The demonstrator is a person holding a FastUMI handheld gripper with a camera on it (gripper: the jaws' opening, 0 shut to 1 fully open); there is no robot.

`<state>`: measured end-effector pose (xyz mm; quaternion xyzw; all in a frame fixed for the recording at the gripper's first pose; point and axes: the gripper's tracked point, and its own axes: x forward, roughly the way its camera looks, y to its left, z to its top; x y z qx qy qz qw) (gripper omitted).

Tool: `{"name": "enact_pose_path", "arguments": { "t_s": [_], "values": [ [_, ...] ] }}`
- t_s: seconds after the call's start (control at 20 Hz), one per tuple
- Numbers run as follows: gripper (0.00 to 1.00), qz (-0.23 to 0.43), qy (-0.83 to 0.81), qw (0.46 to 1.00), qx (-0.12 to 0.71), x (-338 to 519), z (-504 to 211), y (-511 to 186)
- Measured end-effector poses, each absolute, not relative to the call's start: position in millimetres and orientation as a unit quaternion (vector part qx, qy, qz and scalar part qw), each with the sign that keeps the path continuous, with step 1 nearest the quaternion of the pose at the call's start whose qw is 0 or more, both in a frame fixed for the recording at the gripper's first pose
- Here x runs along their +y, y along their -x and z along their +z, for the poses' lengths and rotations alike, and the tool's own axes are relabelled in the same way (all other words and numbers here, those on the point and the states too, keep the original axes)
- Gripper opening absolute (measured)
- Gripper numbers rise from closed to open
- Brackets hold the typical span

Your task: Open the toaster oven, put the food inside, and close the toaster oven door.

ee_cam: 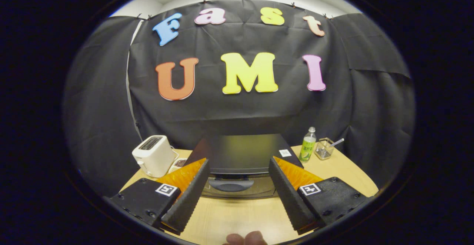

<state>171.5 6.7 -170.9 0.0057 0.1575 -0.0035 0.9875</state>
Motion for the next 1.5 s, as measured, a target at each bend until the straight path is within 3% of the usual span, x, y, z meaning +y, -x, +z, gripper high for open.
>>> {"name": "enact_pose_path", "arguments": {
  "t_s": [0.65, 1.05, 1.5],
  "values": [
    [1.0, -0.024, -0.005, 0.967, 0.254, 6, -274, -248],
    [1.0, -0.017, 0.012, 0.964, 0.264, 8, -280, -227],
    [1.0, -0.022, 0.03, 0.946, 0.323, 8, -333, -136]
  ]
}}
